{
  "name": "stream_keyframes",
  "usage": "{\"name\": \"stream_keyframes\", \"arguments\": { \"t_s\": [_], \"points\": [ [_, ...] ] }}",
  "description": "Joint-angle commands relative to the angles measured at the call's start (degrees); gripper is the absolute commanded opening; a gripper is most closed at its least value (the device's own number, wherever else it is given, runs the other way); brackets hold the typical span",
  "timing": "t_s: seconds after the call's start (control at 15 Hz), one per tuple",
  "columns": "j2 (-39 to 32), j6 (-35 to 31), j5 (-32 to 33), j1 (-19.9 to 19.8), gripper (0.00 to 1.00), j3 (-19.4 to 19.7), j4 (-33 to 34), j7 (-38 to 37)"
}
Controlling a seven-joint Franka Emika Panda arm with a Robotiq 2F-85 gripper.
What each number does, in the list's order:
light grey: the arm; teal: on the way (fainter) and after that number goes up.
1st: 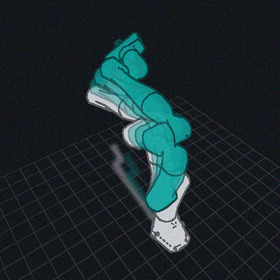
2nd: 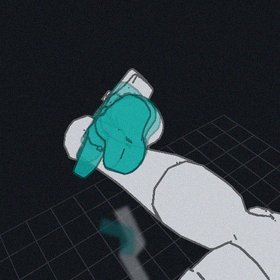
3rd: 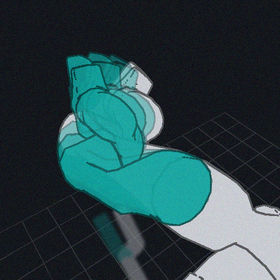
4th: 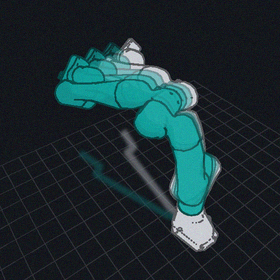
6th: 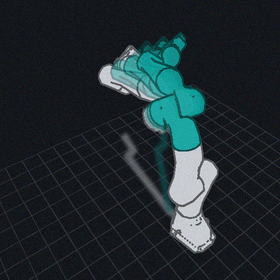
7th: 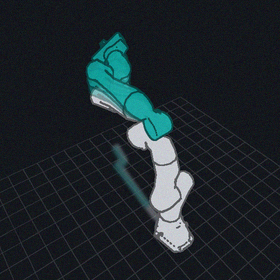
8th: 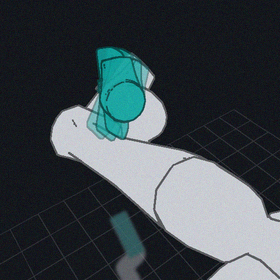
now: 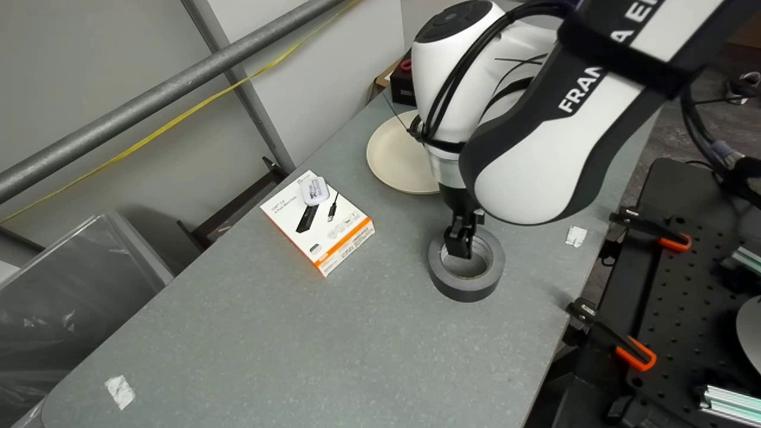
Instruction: Put the masking tape on the plate
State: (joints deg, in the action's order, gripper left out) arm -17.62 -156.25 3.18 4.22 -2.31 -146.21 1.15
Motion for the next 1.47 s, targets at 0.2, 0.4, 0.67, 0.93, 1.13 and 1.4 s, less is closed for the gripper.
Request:
{"name": "stream_keyframes", "arguments": {
  "t_s": [0.2, 0.4, 0.67, 0.93, 1.13, 1.4],
  "points": [
    [-5.02, 0.75, -1.81, -0.70, 0.05, -0.88, 5.06, -0.19],
    [-3.53, 2.89, -5.04, -3.26, 0.00, -2.17, 5.46, 2.13],
    [3.45, 4.62, -14.28, -11.39, 0.01, -4.04, 3.56, 9.39],
    [8.62, 9.31, -24.57, -17.79, 0.01, -2.07, 5.43, 16.75],
    [7.25, 13.53, -25.29, -17.98, 0.01, 2.26, 10.88, 14.28],
    [0.66, 14.43, -22.89, -16.34, 0.01, 5.18, 19.83, 5.49]
  ]
}}
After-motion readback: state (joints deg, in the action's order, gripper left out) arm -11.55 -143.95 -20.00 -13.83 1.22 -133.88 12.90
